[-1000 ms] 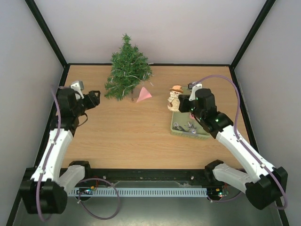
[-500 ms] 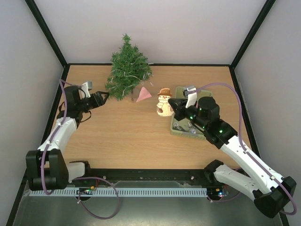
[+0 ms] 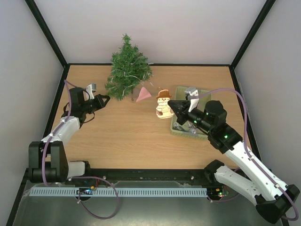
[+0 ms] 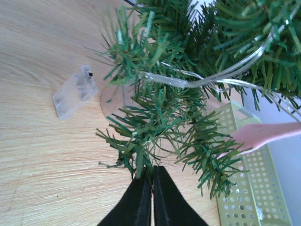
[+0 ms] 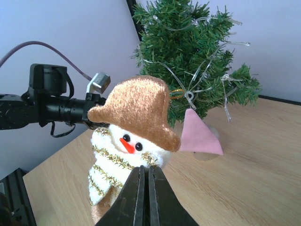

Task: Decorate the small christmas tree
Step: Hang the decoration item on the Christmas tree.

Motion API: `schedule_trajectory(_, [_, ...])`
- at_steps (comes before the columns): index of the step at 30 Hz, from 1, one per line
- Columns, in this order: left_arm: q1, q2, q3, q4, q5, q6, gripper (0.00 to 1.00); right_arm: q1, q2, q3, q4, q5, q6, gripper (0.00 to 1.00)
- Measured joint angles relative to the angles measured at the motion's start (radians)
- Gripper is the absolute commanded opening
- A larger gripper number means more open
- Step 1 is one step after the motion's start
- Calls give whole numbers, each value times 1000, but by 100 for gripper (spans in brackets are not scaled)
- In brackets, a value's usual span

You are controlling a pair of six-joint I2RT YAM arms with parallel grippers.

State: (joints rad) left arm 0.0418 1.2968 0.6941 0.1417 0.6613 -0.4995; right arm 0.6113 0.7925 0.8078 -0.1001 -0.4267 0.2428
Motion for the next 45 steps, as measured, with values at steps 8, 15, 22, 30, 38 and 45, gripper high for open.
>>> schedule_trajectory(8, [-76,-83,-78,37,-33,-50,2,0,-45,-48,36,-80,-39,2])
schedule_trajectory(15, [-205,-177,-190,129,-90,-161,2,3,-46,-78,61,-176,-130,2])
schedule_trajectory(22, [-320,-205,-204,194,-155,-235,10,6,-50,-95,92,-275,-259,2])
schedule_trajectory(30, [-338,-348,-232,136,-235,-279,53,93,-26,-133,185,-266,-457,2])
schedule_trajectory(38, [-338,-525,-20,-121,-326,-241,68,194,151,-61,269,-110,-677,2])
schedule_trajectory(45, [-333,-536,189,-253,-356,-161,75,201,337,135,352,16,-805,2])
